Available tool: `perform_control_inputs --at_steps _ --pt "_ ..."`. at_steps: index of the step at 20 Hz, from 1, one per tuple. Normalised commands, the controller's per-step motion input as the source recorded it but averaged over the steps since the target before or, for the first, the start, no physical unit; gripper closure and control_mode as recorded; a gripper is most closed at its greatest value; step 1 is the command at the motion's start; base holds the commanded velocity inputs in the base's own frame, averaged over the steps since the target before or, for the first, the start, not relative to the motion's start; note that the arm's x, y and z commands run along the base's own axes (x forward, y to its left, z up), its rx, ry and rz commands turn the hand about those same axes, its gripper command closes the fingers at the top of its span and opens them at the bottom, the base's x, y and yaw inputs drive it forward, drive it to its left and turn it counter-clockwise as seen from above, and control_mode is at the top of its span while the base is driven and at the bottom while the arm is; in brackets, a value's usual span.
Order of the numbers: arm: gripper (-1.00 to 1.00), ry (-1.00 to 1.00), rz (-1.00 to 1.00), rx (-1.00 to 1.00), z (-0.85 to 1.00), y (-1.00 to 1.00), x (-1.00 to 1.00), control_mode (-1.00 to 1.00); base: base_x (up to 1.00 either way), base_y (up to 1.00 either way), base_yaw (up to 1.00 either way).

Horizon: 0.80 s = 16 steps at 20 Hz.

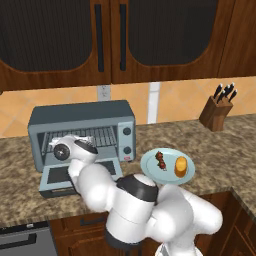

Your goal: Pick up the kebab skewer and baguette bread, and place them inside the toaster oven. Close the toaster oven door and start by setting the timer.

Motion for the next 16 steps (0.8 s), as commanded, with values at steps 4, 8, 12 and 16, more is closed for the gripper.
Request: perform_control_inputs --at_steps 4,8,12,16 --pt "-1.0 0.03 0.0 -0.05 -0.81 0.0 -0.53 -1.0 0.0 0.0 0.0" --pt "-1.0 0.11 0.0 0.0 -0.79 0.0 -0.79 -1.0 0.0 0.0 0.0" --pt "-1.0 0.22 0.0 0.0 -0.61 0.0 -0.97 -1.0 0.0 0.0 0.0" --pt "-1.0 0.31 0.0 0.0 -0.49 -0.01 -1.0 -1.0 0.0 0.0 0.0"
